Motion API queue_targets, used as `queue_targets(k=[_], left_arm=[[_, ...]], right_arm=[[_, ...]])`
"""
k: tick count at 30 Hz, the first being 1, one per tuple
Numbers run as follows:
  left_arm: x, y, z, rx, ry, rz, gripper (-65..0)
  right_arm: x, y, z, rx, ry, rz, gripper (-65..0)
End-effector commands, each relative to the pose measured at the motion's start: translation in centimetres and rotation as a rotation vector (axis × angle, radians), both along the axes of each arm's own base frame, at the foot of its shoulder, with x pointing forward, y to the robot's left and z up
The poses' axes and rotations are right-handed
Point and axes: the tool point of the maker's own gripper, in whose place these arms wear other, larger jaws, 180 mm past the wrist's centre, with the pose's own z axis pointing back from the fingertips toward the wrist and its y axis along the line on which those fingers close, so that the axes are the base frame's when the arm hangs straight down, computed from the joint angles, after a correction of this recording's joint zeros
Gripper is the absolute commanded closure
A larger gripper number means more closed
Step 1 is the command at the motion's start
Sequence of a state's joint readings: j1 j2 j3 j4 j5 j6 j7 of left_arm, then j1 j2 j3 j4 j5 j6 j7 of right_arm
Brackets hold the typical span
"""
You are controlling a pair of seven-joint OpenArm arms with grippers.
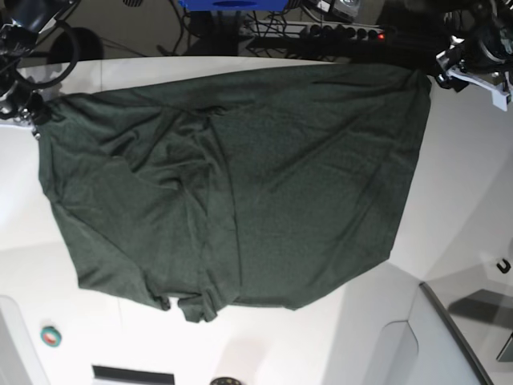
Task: Layout the t-shirt on the table in an organized manner, then fold the t-shirt properly
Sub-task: 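Hold the shirt edge taut between both grippers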
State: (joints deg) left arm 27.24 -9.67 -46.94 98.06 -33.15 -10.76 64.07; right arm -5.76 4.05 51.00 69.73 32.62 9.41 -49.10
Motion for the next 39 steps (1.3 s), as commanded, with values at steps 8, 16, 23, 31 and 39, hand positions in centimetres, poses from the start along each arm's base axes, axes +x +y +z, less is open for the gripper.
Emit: queue_targets(k=[8, 16, 23, 31, 39], left_arm=[[0.9, 1.0, 0.5, 0.080, -0.030, -0.022, -40.8], [1.7, -1.0, -3.6, 0.076, -0.006, -0.076, -40.8], [1.5, -1.3, -5.4, 0.039, 0.010, -0.048, -40.5], [1.8, -1.1, -5.1, 0.053, -0.015, -0.046, -39.8], [2.9, -1.2, -5.0, 0.050, -0.035, -0.045, -39.7]], right_arm=[[0.1, -0.6, 0.3, -0.015, 0.006, 0.001, -0.2], [0.0, -0.6, 0.3, -0.015, 0.008, 0.001, -0.2], [-0.1, -0.6, 0.3, -0.017, 0.011, 0.001, -0.2], [-0.1, -0.6, 0.3, -0.016, 0.009, 0.000, -0.2], [0.0, -0.6, 0.3, -0.016, 0.006, 0.000, -0.2]])
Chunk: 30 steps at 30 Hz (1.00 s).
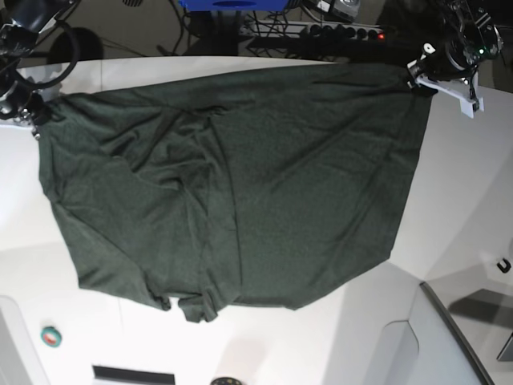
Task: Layout the t-shirt on the table in an organized manner, then fold the t-shirt properly
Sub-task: 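Hold the shirt edge taut between both grippers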
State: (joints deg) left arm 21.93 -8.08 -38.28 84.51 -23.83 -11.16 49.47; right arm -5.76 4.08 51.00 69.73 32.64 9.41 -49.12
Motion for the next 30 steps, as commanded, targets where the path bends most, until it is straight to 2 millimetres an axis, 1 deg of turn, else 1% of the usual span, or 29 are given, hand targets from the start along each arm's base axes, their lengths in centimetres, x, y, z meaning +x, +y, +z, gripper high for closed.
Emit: queue_targets(k=[1, 8, 9, 11, 14, 16, 17, 22, 25, 27, 30], left_arm=[[0.9, 0.7, 0.8, 0.021, -0.033, -0.007, -39.7], [1.1, 0.7, 0.9, 0.023, -0.036, -0.004, -39.2], [1.0, 0.7, 0.8, 0.021, -0.034, -0.003, -37.4], [0.6, 0.6, 0.3, 0.011, -0.020, 0.004, -30.1], [-0.2, 0.6, -0.6, -0.006, 0.010, 0.018, -14.0], [0.2, 0.6, -0.7, -0.011, 0.005, 0.021, -2.6], [0.1, 0.6, -0.8, -0.012, 0.006, 0.022, 0.0], [0.4, 0.6, -0.5, -0.011, -0.001, 0.018, 0.0], [0.6, 0.3, 0.1, -0.014, 0.013, -0.003, 0.0], [1.3, 0.1, 1.4, -0.006, 0.007, -0.029, 0.0], [2.1, -0.2, 3.5, 0.026, -0.019, -0.065, 0.0]], right_arm=[[0.0, -0.6, 0.3, -0.016, 0.006, 0.000, -0.2], [0.0, -0.6, 0.3, -0.016, 0.006, 0.000, -0.2], [0.0, -0.6, 0.3, -0.016, 0.006, 0.000, -0.2], [0.1, -0.6, 0.4, -0.016, 0.005, 0.000, -0.2], [0.1, -0.6, 0.4, -0.016, 0.005, 0.000, -0.2], [0.1, -0.6, 0.4, -0.016, 0.005, 0.000, -0.2], [0.1, -0.6, 0.4, -0.016, 0.005, 0.000, -0.2], [0.2, -0.9, 1.0, -0.032, -0.002, 0.008, -0.2], [0.7, -1.0, 2.5, -0.046, -0.011, 0.039, -0.2], [1.1, -1.1, 3.6, -0.058, -0.019, 0.060, -0.2], [1.8, 0.1, 5.2, -0.058, -0.041, 0.092, -0.2]])
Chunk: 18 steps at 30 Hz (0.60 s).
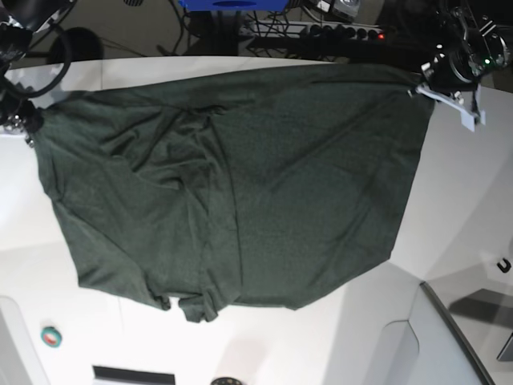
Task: Layout the t-shirt on the table in an organized manner, then fold the t-shirt properly
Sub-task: 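Hold the shirt edge taut between both grippers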
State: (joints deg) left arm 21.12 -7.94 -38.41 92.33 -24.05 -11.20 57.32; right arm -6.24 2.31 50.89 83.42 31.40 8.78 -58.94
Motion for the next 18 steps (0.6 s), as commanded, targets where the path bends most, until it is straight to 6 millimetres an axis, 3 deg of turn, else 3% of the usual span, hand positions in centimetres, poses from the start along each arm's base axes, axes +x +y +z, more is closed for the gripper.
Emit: queue_targets(k=[1, 7, 13, 18], left_arm=[[0.6, 0.6, 1.4, 0.035, -0.030, -0.020, 0.0], [0.6, 0.3, 3.3, 0.059, -0.017, -0.059, 0.0], [0.2, 0.2, 3.2, 0.060, -0.004, -0.069, 0.0], [0.1, 0.2, 3.0, 0.060, 0.002, -0.069, 0.0]], right_arm=[[0.8, -0.3, 1.3, -0.016, -0.035, 0.009, -0.2], [1.8, -0.1, 2.3, -0.025, -0.052, 0.026, -0.2], [2.2, -1.0, 2.9, -0.042, -0.058, 0.026, -0.2], [1.4, -0.5, 0.8, 0.013, -0.011, 0.013, -0.2]])
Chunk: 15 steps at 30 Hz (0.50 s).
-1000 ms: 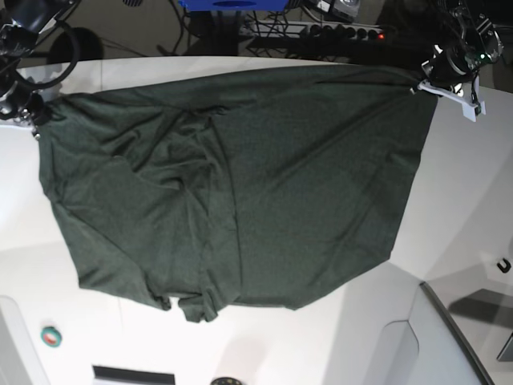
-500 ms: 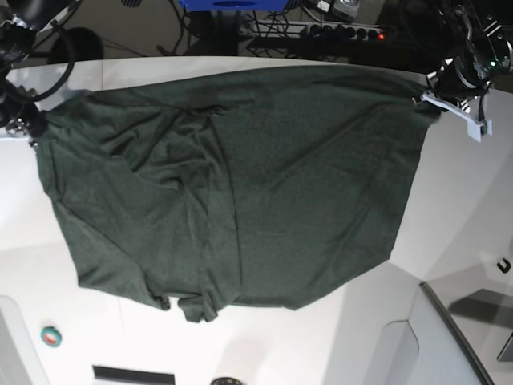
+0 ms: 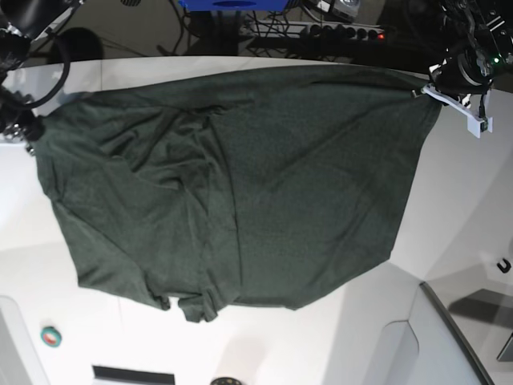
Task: Layout the t-shirt on the table in an organized manner, then fold the t-shirt properly
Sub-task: 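Hold the shirt edge taut between both grippers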
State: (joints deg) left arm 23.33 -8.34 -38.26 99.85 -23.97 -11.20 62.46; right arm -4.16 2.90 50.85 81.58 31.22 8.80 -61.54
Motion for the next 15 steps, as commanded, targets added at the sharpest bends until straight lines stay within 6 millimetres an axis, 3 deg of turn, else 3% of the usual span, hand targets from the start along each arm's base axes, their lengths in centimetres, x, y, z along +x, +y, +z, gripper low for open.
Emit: queue_targets(k=[1, 9, 12, 14, 15], left_arm=[[0.4, 0.6, 0.7, 0.022, -0.018, -0.010, 0.0], [-0.1, 0.6, 0.5, 0.022, -0.007, -0.010, 0.0], [-0.1, 0.6, 0.5, 0.023, -0.007, -0.010, 0.0], [-0.1, 0.6, 0.5, 0.023, -0.007, -0.010, 0.0], [-0.1, 0.6, 0.5, 0.023, -0.007, -0.010, 0.0]], right_arm=[[0.5, -1.4, 0.6, -0.030, -0.020, -0.012, -0.2], [-0.9, -2.0, -2.6, 0.003, 0.026, -0.065, -0.2], [-0.9, -2.1, -2.7, 0.000, 0.019, -0.068, -0.5], [-0.8, -2.0, -2.6, 0.003, 0.014, -0.068, -6.3], [-0.8, -1.9, -2.6, 0.005, 0.013, -0.067, -12.9]])
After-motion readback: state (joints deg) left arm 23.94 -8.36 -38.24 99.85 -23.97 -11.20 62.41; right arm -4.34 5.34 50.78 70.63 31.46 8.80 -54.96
